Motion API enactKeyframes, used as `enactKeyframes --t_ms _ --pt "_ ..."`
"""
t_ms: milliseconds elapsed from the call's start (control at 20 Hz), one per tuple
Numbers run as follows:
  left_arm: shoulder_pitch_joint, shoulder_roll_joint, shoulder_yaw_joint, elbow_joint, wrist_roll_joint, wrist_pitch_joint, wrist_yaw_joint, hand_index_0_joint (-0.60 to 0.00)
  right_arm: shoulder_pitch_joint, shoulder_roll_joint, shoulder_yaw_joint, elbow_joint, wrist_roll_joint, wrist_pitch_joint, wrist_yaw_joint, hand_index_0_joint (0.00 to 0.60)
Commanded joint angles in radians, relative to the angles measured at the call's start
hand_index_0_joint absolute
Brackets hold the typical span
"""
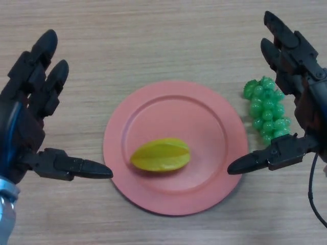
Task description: Pick up the yellow starfruit and place it on the plate
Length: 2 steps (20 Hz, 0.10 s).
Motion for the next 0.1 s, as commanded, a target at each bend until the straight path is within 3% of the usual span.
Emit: enactKeyframes --t_ms 50,100 --pt "-0.026 0.026 0.044 -0.024 0.013 -0.181 0.017 0.0 -0.033 -0.02 -0.035 -0.044 0.006 -0.13 -0.008 0.0" --pt "-0.032 0.027 0.038 -0.01 0.024 -0.19 0.025 0.0 -0.034 -0.021 -0.037 -0.046 0.003 -0.123 -0.005 0.0"
